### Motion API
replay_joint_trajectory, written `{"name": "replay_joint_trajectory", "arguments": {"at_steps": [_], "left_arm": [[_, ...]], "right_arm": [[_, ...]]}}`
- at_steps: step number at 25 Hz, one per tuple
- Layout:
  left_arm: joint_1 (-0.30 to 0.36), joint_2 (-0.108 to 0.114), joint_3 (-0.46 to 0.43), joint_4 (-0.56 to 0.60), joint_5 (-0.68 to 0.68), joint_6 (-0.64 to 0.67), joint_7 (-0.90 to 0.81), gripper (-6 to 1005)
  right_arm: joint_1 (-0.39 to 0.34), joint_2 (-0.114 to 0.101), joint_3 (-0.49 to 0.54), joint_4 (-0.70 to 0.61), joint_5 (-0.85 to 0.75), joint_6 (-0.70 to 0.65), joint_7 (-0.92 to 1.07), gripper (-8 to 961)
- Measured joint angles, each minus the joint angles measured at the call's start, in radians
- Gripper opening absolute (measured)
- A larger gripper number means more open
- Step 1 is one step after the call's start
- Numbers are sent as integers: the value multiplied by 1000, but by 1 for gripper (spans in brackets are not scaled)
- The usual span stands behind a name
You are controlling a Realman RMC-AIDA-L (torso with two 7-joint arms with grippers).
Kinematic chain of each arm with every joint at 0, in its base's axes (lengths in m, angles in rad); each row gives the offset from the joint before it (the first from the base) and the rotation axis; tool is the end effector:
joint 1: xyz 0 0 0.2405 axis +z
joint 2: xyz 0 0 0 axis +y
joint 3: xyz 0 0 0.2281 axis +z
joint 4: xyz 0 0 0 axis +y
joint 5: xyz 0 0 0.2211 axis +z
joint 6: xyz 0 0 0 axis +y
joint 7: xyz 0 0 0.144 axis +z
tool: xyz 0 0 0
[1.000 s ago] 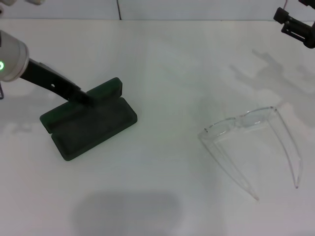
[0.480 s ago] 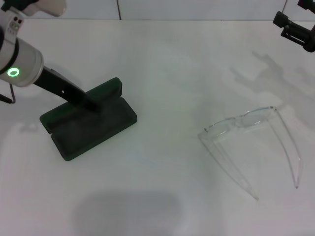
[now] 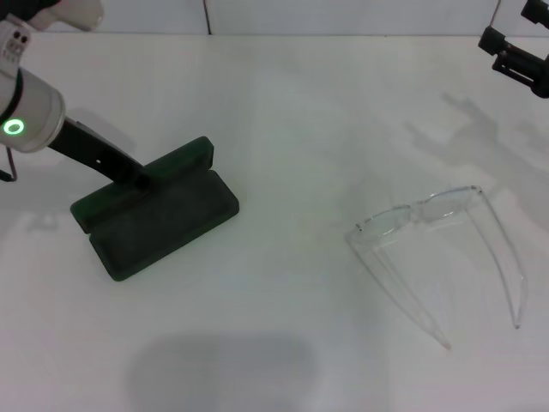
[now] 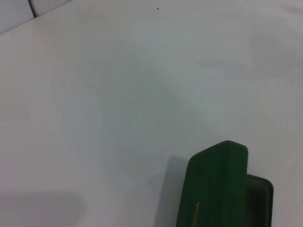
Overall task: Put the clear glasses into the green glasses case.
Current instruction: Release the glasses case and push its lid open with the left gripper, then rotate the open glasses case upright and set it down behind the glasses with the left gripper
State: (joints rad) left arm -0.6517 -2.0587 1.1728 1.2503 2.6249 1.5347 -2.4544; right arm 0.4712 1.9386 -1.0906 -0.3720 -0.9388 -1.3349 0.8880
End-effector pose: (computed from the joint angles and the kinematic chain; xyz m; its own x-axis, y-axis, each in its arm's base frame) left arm -0.1798 0.3751 0.0466 0.7135 0.6913 -0.1143 0.5748 -0.6707 -0.4688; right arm 0.2630 0.3614 0.0636 0.6355 0.0604 -0.7698 -0.5540 -0.6588 -0.5090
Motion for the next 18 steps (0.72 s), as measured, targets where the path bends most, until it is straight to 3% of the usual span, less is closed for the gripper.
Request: {"name": "replay_joint_trajectory", "arguments": {"at_steps": [5, 18], "left_arm": [[5, -4, 2, 1, 0, -1, 0, 332], [16, -23, 24, 34, 3, 1, 46, 265]], "right_arm": [[-3, 3, 0, -2, 0, -7, -1, 869], [-36, 7, 9, -3, 3, -44, -1, 869]]}}
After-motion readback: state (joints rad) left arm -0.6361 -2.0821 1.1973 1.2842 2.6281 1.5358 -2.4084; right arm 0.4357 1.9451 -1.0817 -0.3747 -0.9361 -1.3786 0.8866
